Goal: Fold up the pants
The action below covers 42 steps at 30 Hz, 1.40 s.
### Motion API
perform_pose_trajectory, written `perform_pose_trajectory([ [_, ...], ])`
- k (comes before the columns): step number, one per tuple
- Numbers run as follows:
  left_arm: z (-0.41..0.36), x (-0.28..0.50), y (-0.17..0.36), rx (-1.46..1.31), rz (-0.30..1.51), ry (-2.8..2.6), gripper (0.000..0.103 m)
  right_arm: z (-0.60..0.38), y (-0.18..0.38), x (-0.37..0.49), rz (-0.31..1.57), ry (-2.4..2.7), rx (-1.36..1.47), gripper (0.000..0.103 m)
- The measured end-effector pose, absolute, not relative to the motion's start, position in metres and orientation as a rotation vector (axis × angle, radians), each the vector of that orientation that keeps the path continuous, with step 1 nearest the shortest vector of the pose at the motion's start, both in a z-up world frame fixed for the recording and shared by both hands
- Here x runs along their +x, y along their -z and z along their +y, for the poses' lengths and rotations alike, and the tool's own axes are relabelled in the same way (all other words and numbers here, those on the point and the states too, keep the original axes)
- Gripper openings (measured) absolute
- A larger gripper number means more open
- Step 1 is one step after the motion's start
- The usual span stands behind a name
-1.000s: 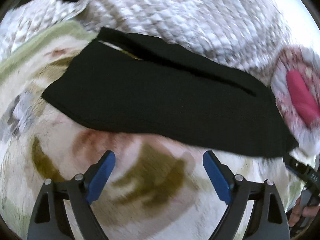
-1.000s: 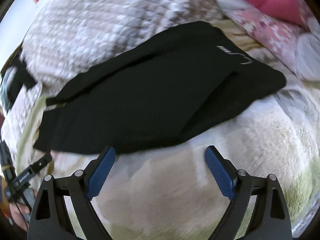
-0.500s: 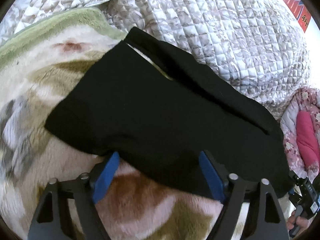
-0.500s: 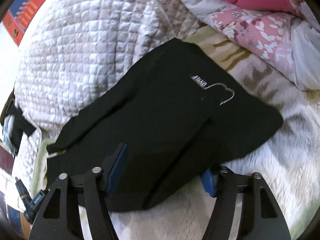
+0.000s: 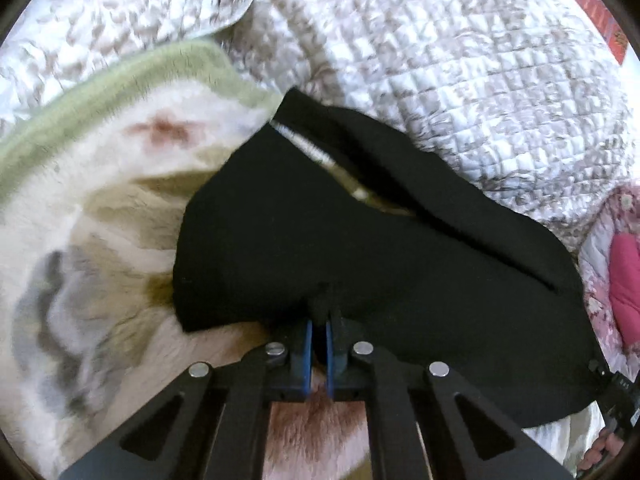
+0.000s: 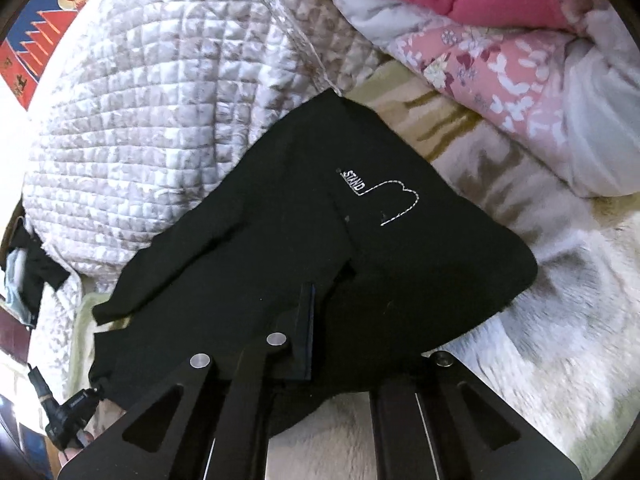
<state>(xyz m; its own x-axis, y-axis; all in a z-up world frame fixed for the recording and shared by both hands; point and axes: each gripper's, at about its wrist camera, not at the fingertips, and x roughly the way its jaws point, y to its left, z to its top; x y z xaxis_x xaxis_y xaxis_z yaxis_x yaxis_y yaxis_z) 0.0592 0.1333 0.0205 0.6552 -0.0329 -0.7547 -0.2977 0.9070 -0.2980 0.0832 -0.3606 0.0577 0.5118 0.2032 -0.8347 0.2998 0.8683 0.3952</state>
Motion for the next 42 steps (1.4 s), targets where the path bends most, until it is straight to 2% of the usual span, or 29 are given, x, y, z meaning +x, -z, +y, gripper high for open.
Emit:
perform_pose_trajectory([
  [8, 0.141, -0.014, -0.046, -0.42, 0.824, -0.125, 0.006, -0.364, -0.081, 0.015, 1.129, 0.066, 0.584, 0.004],
  [12, 0.136, -0.043, -0.025, -0.408, 0.892, -0.142, 0.006, -0.365, -0.064, -0.002, 1.233, 0.119, 0.595, 0.004],
  [15, 0.138, -0.05, -0.007, -0.45, 0.949, -0.143, 0.007, -0.361, -0.07, 0.003, 1.237, 0.127, 0.565, 0.006],
  [16, 0.139, -0.051, -0.01, -0.453, 0.94, -0.142, 0.01, -0.36, -0.07, 0.003, 1.232, 0.121, 0.567, 0.009],
  [18, 0.144, -0.05, -0.017, -0.473, 0.916, -0.144, 0.013, -0.361, -0.069, 0.003, 1.237, 0.119, 0.58, 0.024],
  [22, 0.163, -0.051, -0.019, -0.536, 0.891, -0.199, 0.024, -0.368, -0.072, -0.008, 1.195, 0.13, 0.643, 0.029],
  [25, 0.178, -0.047, -0.014, -0.609, 0.869, -0.21, 0.025, -0.373, -0.077, -0.013, 1.152, 0.14, 0.667, 0.035],
  [31, 0.184, -0.038, -0.014, -0.671, 0.829, -0.16, 0.024, -0.374, -0.074, -0.009, 1.143, 0.119, 0.674, 0.035],
  [32, 0.181, -0.038, -0.015, -0.654, 0.824, -0.139, 0.024, -0.373, -0.073, -0.008, 1.146, 0.122, 0.659, 0.029],
  [33, 0.175, -0.035, -0.016, -0.614, 0.835, -0.124, 0.022, -0.373, -0.072, -0.008, 1.149, 0.129, 0.656, 0.015],
  [34, 0.17, -0.031, -0.017, -0.576, 0.844, -0.134, 0.006, -0.374, -0.07, -0.007, 1.151, 0.131, 0.661, 0.011],
  [36, 0.167, -0.027, -0.018, -0.53, 0.866, -0.162, 0.006, -0.375, -0.072, -0.007, 1.145, 0.135, 0.666, 0.007],
  [42, 0.167, -0.057, -0.068, -0.527, 0.813, -0.247, 0.007, -0.383, -0.091, -0.013, 1.103, 0.153, 0.668, 0.005],
])
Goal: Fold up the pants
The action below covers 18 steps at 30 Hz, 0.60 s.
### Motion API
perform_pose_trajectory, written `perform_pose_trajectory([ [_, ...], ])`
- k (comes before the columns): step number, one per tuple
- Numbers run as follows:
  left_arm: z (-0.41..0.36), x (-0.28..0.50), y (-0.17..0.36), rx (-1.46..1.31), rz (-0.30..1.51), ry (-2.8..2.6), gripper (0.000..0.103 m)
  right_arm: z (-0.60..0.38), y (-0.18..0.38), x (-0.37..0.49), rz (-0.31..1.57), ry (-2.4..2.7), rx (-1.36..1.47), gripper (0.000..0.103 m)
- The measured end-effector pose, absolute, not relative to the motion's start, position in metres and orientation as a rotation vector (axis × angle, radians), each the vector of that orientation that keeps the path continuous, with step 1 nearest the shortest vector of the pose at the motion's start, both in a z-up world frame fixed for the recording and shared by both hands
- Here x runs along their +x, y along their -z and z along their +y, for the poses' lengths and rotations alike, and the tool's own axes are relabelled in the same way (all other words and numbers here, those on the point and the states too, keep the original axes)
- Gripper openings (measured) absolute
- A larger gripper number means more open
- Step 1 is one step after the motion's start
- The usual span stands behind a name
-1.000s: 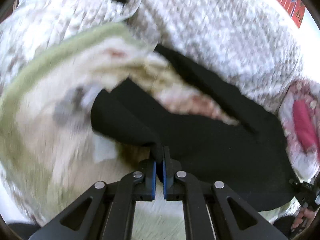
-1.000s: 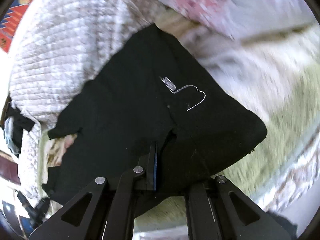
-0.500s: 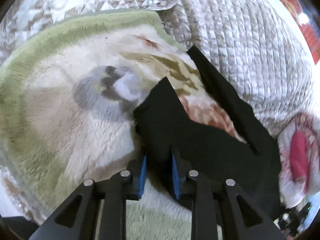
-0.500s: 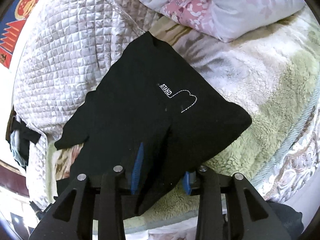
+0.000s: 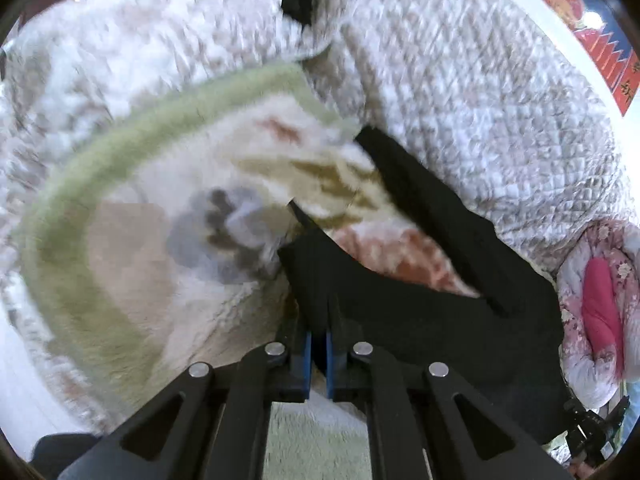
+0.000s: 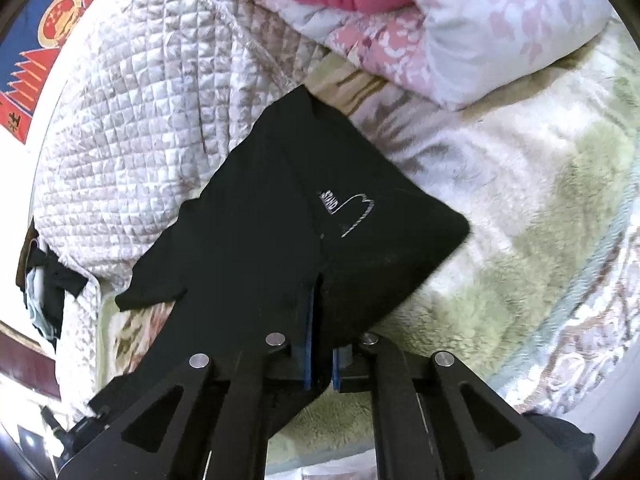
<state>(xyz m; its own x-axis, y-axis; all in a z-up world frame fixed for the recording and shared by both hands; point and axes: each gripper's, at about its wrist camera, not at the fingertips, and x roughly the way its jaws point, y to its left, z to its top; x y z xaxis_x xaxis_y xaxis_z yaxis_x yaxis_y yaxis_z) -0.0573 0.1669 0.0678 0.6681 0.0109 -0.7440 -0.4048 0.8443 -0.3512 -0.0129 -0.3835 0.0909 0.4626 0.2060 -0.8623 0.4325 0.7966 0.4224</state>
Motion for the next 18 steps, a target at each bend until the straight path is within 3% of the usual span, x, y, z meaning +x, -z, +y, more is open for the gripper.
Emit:
perform_pose_trajectory([
  [8, 0.204, -0.071, -0.061, -0.48, 0.875, -0.534, 0.013, -0.39, -0.083, -0.018, 1.176, 0.203, 0.642, 0.007],
  [9, 0.211, -0.074, -0.06, -0.488, 0.872, -0.544, 0.019, -0.391, -0.085, -0.02, 1.167, 0.2, 0.644, 0.01],
  [10, 0.215, -0.076, -0.058, -0.498, 0.867, -0.535, 0.034, -0.391, -0.085, -0.02, 1.16, 0.197, 0.648, 0.011],
  [12, 0.22, -0.076, -0.052, -0.544, 0.873, -0.453, 0.052, -0.389, -0.083, -0.02, 1.163, 0.188, 0.656, 0.016],
  [18, 0.193, -0.066, -0.053, -0.51, 0.882, -0.301, 0.052, -0.385, -0.095, -0.025, 1.134, 0.204, 0.622, 0.021],
])
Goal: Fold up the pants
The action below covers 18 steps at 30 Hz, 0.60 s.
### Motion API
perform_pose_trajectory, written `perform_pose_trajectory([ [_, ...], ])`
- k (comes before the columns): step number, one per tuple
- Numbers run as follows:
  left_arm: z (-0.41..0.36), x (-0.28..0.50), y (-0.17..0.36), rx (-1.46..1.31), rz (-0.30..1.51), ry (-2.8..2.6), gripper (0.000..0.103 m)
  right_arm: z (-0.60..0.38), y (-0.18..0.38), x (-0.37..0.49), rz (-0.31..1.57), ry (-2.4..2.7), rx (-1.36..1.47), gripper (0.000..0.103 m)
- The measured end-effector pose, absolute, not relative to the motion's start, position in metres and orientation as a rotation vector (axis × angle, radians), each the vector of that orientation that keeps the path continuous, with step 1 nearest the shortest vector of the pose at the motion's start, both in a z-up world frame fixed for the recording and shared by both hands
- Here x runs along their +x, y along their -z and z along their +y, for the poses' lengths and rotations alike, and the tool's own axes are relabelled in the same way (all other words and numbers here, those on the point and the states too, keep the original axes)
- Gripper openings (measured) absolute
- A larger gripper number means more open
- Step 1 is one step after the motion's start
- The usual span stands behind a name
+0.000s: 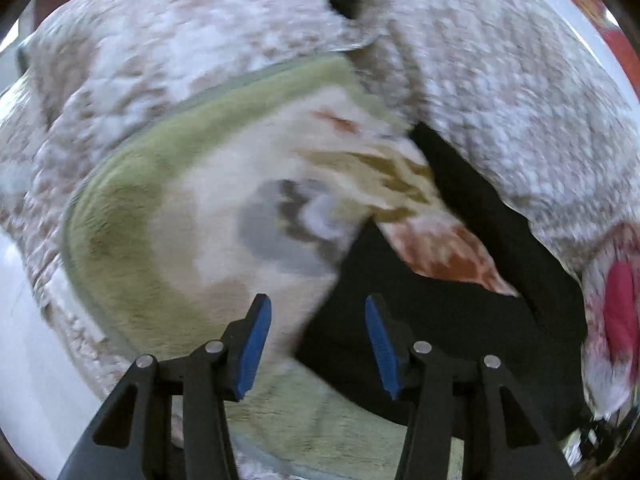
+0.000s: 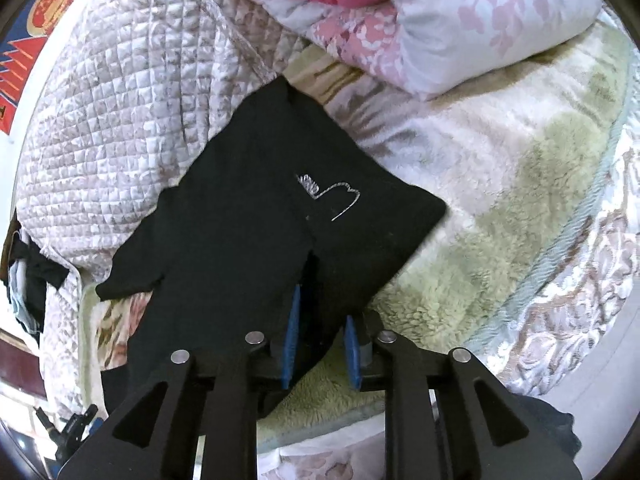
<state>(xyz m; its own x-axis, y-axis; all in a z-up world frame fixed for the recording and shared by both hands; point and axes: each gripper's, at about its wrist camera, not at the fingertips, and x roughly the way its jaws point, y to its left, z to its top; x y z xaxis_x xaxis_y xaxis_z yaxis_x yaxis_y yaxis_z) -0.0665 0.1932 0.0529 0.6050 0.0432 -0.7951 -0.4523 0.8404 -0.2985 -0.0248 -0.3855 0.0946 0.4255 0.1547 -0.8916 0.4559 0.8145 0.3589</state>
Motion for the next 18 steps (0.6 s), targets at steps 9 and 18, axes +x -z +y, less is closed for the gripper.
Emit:
perform_pose_trajectory([
  [9, 0.15, -0.04, -0.059, -0.428, 0.861, -0.12, 0.054, -0.405, -0.086, -0.028, 1.137, 0.23, 0.715, 0.032],
  [18, 0.179, -0.058, -0.072, -0.422, 0.801, -0.246, 0.054, -0.408, -0.085, -0.03, 1.145, 0.265, 0.652, 0.016],
])
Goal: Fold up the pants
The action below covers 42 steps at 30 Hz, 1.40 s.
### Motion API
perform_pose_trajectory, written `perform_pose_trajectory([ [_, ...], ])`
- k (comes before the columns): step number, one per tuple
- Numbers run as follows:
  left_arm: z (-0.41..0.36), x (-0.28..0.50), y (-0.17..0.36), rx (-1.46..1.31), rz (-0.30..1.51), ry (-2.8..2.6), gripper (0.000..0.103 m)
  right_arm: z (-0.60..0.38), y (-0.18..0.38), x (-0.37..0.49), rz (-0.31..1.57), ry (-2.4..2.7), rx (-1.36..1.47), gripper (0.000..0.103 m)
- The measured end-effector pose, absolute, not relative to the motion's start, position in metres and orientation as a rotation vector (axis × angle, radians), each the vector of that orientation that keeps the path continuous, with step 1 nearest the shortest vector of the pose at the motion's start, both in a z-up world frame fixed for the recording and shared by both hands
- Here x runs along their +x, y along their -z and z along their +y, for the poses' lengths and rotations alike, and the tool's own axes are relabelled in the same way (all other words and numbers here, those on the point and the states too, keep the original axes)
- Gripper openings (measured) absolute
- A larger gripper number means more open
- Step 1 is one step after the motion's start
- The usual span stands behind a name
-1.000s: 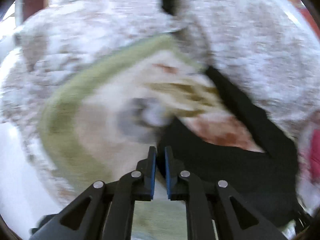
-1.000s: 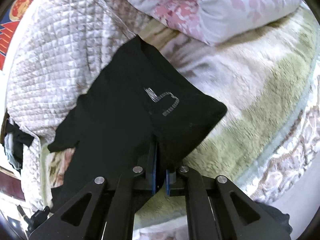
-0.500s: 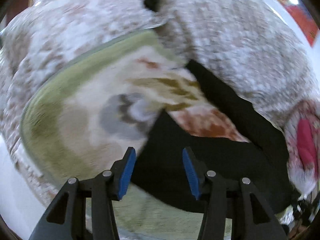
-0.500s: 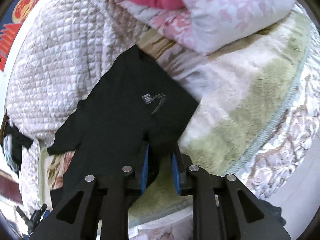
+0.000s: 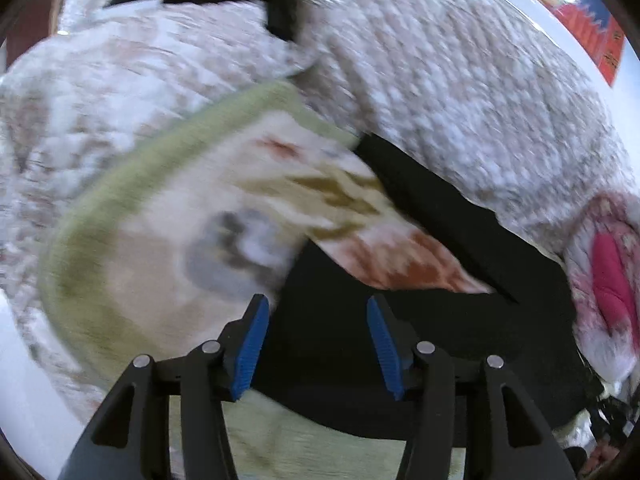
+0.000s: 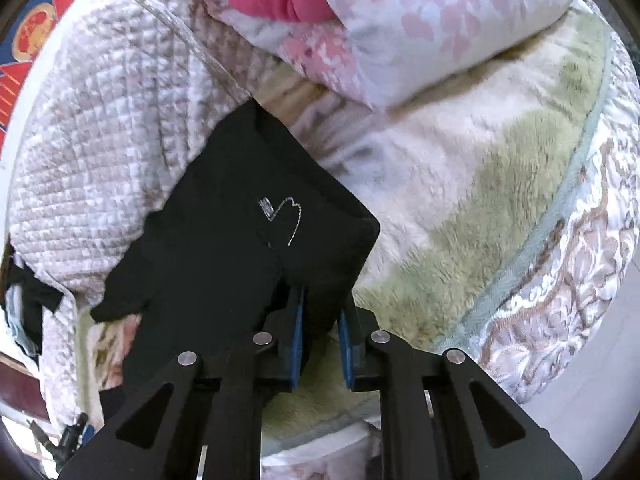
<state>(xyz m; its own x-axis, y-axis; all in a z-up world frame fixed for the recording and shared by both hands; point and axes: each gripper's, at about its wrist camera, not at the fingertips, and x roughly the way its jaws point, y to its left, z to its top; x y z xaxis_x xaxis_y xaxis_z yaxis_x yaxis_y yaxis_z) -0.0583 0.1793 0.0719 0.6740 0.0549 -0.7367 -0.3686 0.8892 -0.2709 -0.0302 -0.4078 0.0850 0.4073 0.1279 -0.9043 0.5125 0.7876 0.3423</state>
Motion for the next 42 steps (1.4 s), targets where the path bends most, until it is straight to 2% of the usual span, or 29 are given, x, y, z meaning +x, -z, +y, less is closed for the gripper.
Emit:
perform_pose_trajectory([
  [1, 0.183, -0.06, -0.073, -0.408, 0.801, -0.25, 0.054, -0.406, -0.084, -0.029, 1.158, 0.272, 0.639, 0.017],
  [3, 0.189, -0.058, -0.071, -0.374, 0.817, -0.27, 0.054, -0.404, -0.09, -0.031, 1.129, 0.307, 0.612, 0.031],
  [6, 0.197, -0.045, -0.062, -0.368, 0.861, -0.254, 0.063, -0.404, -0.109, -0.035, 1.047, 0.359, 0.548, 0.031],
  [11, 0.176, -0.007, -0.034, -0.263, 0.971, -0.148, 0.063, -0.397, -0.126, -0.032, 0.986, 0.336, 0.495, 0.031],
  [12, 0.169, -0.001, -0.029, -0.206, 0.982, -0.174, 0.054, -0.394, -0.127, -0.031, 0.979, 0.327, 0.485, 0.031],
  [13, 0.163, 0.004, -0.026, -0.143, 0.993, -0.21, 0.031, -0.39, -0.129, -0.03, 0.974, 0.32, 0.477, 0.031],
  [14, 0.158, 0.006, -0.024, -0.071, 0.989, -0.262, 0.023, -0.386, -0.13, -0.029, 0.966, 0.312, 0.468, 0.031],
  [15, 0.157, 0.006, -0.027, -0.054, 0.967, -0.267, 0.006, -0.384, -0.133, -0.029, 0.956, 0.3, 0.46, 0.031],
  [20, 0.181, -0.007, -0.051, -0.096, 0.832, -0.369, 0.002, -0.377, -0.134, -0.026, 0.94, 0.289, 0.43, 0.032],
  [24, 0.203, -0.014, -0.049, -0.21, 0.854, -0.361, 0.004, -0.378, -0.131, -0.026, 0.95, 0.279, 0.437, 0.038],
  [26, 0.201, -0.017, -0.047, -0.243, 0.868, -0.298, 0.019, -0.377, -0.132, -0.026, 0.946, 0.276, 0.43, 0.038],
  [27, 0.199, -0.015, -0.045, -0.243, 0.887, -0.268, 0.044, -0.376, -0.133, -0.027, 0.944, 0.272, 0.429, 0.038],
  [28, 0.195, -0.011, -0.04, -0.241, 0.907, -0.233, 0.056, -0.375, -0.133, -0.026, 0.944, 0.268, 0.427, 0.038],
  [32, 0.173, 0.012, -0.031, -0.163, 0.942, -0.147, 0.055, -0.368, -0.134, -0.024, 0.942, 0.239, 0.42, 0.038],
  [33, 0.169, 0.019, -0.027, -0.129, 0.956, -0.144, 0.052, -0.368, -0.135, -0.024, 0.943, 0.233, 0.419, 0.038],
  [34, 0.165, 0.023, -0.024, -0.088, 0.968, -0.161, 0.037, -0.367, -0.135, -0.024, 0.943, 0.23, 0.419, 0.038],
  [35, 0.162, 0.026, -0.022, -0.033, 0.973, -0.201, 0.029, -0.366, -0.135, -0.023, 0.943, 0.225, 0.421, 0.038],
  [37, 0.157, 0.024, -0.027, 0.018, 0.937, -0.209, 0.007, -0.365, -0.134, -0.023, 0.944, 0.218, 0.421, 0.038],
  [42, 0.162, 0.014, -0.049, 0.007, 0.812, -0.252, 0.007, -0.363, -0.133, -0.02, 0.945, 0.194, 0.418, 0.038],
])
